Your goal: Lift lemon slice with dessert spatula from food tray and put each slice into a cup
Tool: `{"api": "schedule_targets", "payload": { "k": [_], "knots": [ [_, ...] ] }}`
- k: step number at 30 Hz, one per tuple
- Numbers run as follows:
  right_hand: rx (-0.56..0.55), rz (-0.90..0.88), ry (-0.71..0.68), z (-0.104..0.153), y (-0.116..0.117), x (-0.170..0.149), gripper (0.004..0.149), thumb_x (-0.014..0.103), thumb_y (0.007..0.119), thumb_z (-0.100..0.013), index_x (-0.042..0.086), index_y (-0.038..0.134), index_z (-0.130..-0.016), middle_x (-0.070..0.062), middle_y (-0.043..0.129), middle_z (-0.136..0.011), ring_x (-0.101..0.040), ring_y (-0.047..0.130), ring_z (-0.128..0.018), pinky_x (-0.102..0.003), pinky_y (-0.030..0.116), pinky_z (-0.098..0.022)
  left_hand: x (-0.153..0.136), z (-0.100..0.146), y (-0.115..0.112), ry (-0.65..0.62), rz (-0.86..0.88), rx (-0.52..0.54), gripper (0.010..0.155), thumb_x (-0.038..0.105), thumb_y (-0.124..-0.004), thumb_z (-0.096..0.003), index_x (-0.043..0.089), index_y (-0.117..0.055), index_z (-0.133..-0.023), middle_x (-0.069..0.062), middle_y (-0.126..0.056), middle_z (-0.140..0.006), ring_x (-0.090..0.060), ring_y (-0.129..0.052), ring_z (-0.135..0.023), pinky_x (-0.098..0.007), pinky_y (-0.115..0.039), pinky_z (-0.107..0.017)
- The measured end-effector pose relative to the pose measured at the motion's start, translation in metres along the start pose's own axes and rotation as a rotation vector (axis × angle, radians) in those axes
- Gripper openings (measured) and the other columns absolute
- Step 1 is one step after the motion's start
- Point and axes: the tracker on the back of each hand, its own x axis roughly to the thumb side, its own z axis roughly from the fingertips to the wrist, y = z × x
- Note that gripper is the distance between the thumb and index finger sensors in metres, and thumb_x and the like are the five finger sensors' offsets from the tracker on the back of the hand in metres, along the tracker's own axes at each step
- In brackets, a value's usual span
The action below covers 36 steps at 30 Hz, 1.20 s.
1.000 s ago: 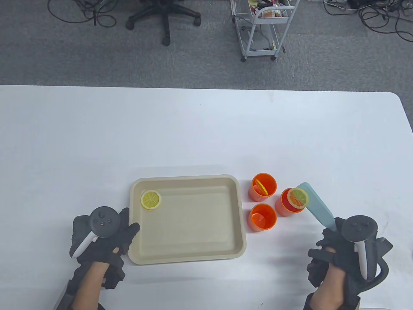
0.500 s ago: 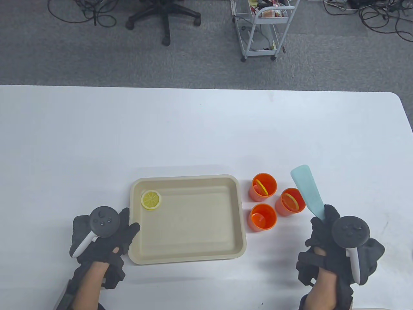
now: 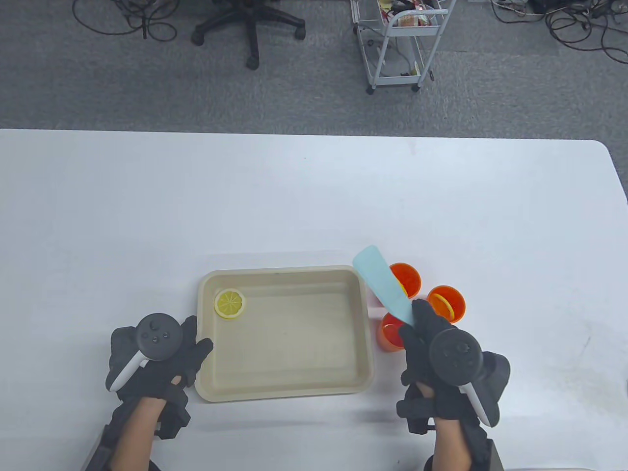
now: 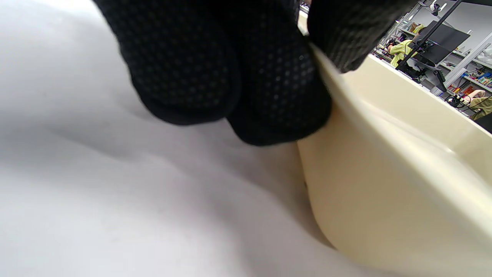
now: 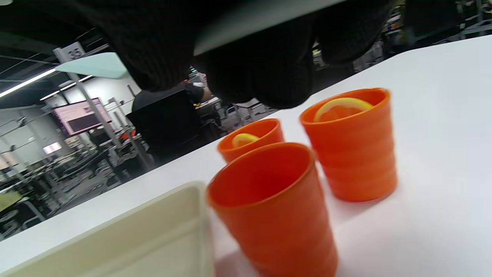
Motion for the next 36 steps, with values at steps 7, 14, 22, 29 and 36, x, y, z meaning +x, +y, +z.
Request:
{"api": "schedule_targets", "payload": {
  "k": [7,14,22,29,36],
  "knots": [
    [0.025,0.112,-0.159,0.006,0.033,0.043,0.06,0.04,0.086,-0.053,0.019,0.067,-0.106,-0.004,0.087,-0.089,-0.023,0.096,-0.069,-0.055,0.068,-0.069,0.0,0.0,0.0,-0.001,0.0,-0.003,0.072,0.046,-0.078,-0.0596,0.003,-0.054,-0.112,0.0,-0.097,-0.073,-0.005,-0.107,-0.044,-0.029,-0.097,-0.034],
    [0.106,0.127,-0.232,0.007,0.059,0.065,0.06,0.041,0.085,-0.053,0.019,0.067,-0.106,-0.004,0.087,-0.089,-0.022,0.096,-0.068,-0.053,0.071,-0.067,0.0,0.0,0.0,-0.002,-0.002,-0.004,0.072,0.046,-0.078,-0.0598,0.003,-0.054,-0.112,0.0,-0.097,-0.073,-0.005,-0.107,-0.044,-0.029,-0.097,-0.034],
    [0.239,0.253,-0.237,0.004,0.096,0.082,0.06,0.041,0.086,-0.053,0.019,0.068,-0.105,-0.004,0.088,-0.089,-0.021,0.097,-0.067,-0.052,0.073,-0.064,0.001,0.0,0.0,-0.002,-0.002,-0.002,0.072,0.046,-0.078,-0.0596,0.003,-0.054,-0.112,0.001,-0.097,-0.073,-0.005,-0.107,-0.044,-0.029,-0.097,-0.034],
    [0.274,0.396,-0.216,-0.002,0.113,0.094,0.06,0.041,0.087,-0.052,0.02,0.069,-0.105,-0.003,0.089,-0.088,-0.021,0.098,-0.065,-0.051,0.075,-0.063,0.001,0.0,0.0,-0.003,-0.002,-0.005,0.072,0.046,-0.078,-0.0596,0.003,-0.054,-0.112,0.0,-0.097,-0.073,-0.005,-0.107,-0.044,-0.029,-0.097,-0.034],
    [0.348,0.475,-0.204,-0.006,0.124,0.108,0.059,0.041,0.089,-0.051,0.021,0.071,-0.103,-0.003,0.091,-0.086,-0.021,0.099,-0.064,-0.05,0.076,-0.061,0.001,-0.001,0.0,-0.004,-0.007,-0.005,0.073,0.046,-0.078,-0.0597,0.002,-0.054,-0.112,0.0,-0.097,-0.073,-0.005,-0.107,-0.044,-0.029,-0.097,-0.034]
  ]
}}
